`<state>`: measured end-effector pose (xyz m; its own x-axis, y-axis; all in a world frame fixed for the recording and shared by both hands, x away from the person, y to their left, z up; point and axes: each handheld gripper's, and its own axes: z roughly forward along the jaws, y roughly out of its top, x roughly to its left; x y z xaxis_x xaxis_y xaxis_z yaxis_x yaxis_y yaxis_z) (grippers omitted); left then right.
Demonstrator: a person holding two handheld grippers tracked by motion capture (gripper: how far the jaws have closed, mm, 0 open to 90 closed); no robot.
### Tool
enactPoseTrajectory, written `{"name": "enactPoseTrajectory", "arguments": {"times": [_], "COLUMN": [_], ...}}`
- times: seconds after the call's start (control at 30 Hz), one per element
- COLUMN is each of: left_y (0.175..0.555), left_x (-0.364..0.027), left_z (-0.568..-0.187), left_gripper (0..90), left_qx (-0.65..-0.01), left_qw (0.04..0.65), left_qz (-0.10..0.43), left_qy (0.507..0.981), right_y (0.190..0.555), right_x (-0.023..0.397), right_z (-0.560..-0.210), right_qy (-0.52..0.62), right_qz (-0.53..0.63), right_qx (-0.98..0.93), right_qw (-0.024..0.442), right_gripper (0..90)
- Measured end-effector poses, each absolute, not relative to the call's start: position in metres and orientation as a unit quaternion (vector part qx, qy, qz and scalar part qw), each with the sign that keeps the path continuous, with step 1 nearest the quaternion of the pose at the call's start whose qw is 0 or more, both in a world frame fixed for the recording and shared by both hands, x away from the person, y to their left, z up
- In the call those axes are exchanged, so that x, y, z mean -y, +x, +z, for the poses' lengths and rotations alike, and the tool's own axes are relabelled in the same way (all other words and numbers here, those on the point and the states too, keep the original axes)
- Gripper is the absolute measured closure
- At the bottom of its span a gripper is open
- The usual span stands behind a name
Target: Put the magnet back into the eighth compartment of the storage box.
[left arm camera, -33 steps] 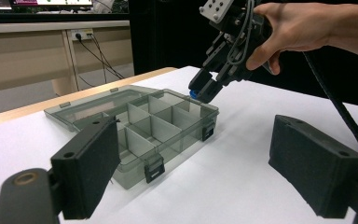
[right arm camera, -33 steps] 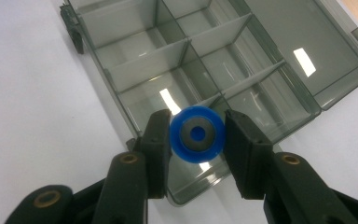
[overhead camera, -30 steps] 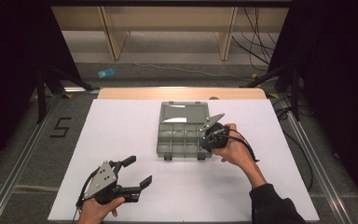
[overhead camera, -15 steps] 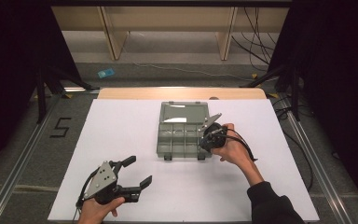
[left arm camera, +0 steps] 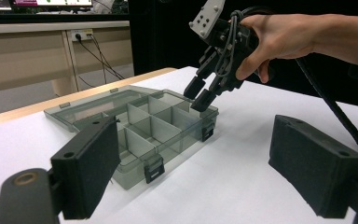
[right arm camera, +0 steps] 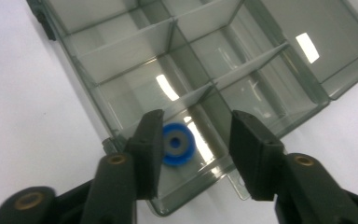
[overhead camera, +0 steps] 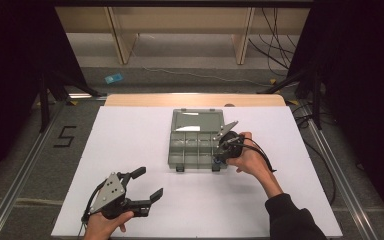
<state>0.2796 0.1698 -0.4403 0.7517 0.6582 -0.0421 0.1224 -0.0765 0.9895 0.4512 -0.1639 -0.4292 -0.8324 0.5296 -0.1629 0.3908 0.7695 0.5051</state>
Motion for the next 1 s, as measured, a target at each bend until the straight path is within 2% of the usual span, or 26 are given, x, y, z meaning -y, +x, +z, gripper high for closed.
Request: {"name": "enactPoseTrajectory", "arguments": {"times": [0.3, 1.0], "left_y": [0.28, 0.28], "left_x": [-0.17, -0.17], "left_z": [-0.44, -0.44], "left_gripper": [15.9, 15.9], "left_qx": [-0.278, -0.278], "left_qw": [0.619, 0.619], "left_qz": [0.217, 0.217], "left_qy": [0.702, 0.702], "right_y": [0.447, 0.435], "right_x": [0.167, 0.165], "right_z": [-0.42, -0.41], "right_qy": [0.253, 0.261], "right_qz": [0.245, 0.281], "right_qx": [-0.92, -0.907], "right_qw": [0.169, 0.171], "right_gripper": [46.0, 34.4]}}
